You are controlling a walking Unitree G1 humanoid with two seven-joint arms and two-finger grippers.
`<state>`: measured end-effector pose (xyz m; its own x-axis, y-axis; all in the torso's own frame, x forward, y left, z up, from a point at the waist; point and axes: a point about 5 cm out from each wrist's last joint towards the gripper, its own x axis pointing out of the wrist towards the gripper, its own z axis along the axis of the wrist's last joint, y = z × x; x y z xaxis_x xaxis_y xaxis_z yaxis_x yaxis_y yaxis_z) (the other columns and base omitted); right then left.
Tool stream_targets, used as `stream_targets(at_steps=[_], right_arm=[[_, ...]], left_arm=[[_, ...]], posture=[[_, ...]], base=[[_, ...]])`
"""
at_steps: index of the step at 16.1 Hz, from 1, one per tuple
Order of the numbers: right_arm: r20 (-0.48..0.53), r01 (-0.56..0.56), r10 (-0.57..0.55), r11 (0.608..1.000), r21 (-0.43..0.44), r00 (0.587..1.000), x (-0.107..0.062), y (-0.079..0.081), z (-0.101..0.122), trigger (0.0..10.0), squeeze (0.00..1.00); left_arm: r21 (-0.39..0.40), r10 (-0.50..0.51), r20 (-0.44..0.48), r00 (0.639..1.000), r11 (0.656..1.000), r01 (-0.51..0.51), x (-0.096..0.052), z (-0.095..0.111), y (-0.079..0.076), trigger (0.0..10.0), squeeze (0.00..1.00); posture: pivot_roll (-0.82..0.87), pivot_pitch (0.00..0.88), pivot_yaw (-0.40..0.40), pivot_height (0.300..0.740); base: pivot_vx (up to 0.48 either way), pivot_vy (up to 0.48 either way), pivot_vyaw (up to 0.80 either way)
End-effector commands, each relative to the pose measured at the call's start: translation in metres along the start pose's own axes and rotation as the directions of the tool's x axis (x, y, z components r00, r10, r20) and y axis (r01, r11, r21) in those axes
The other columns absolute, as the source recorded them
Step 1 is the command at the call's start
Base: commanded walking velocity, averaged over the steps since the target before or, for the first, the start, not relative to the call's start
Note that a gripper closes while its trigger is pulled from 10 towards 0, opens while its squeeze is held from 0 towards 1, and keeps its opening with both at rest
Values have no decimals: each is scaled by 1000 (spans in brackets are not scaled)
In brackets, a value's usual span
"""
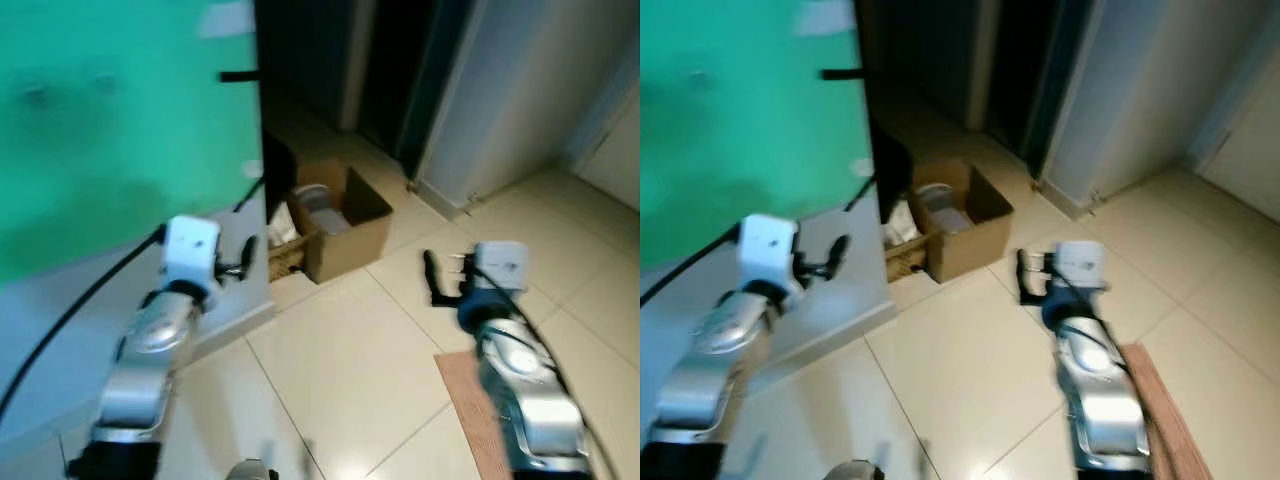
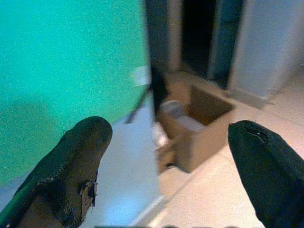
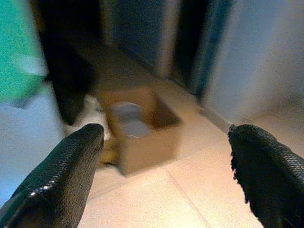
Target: Hang keys on a hook
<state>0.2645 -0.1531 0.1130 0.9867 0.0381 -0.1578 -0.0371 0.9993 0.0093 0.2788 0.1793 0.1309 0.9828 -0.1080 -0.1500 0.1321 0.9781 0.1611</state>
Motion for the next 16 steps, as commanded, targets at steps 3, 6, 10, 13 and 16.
stream_targets(at_steps=[3, 6, 10, 13, 16], right_arm=[[-4, 47, -47, 999, 13, 999, 0, -8, 1, 10000, 1000], [1, 54, -54, 998, 12, 999, 1, -9, 3, 10000, 1000], [-18, 10, -10, 1000, 16, 1000, 3, -2, 1, 10000, 1000], [-30, -10, 11, 999, 33, 999, 3, 4, -3, 10000, 1000], [-42, 21, -19, 999, 50, 999, 0, 3, -7, 10000, 1000]], left_arm=[[17, -31, 17, 999, 999, 30, 2, 5, -4, 10000, 0], [19, -28, 21, 999, 999, 27, 2, 4, -2, 10000, 0], [-3, -19, 26, 999, 1000, 19, -4, 3, 1, 10000, 0], [6, -5, 23, 1000, 1000, 5, -9, 2, 6, 10000, 0], [22, -22, 14, 1000, 1000, 21, -11, 1, 7, 10000, 0]], posture=[[-61, 0, -47, 740], [-59, 0, -46, 740], [-23, 0, -70, 740], [-8, 0, -72, 740], [-13, 0, -53, 740]], base=[[0, 0, 800], [0, 0, 800], [62, 0, 709], [296, 0, 0], [304, 0, 0]])
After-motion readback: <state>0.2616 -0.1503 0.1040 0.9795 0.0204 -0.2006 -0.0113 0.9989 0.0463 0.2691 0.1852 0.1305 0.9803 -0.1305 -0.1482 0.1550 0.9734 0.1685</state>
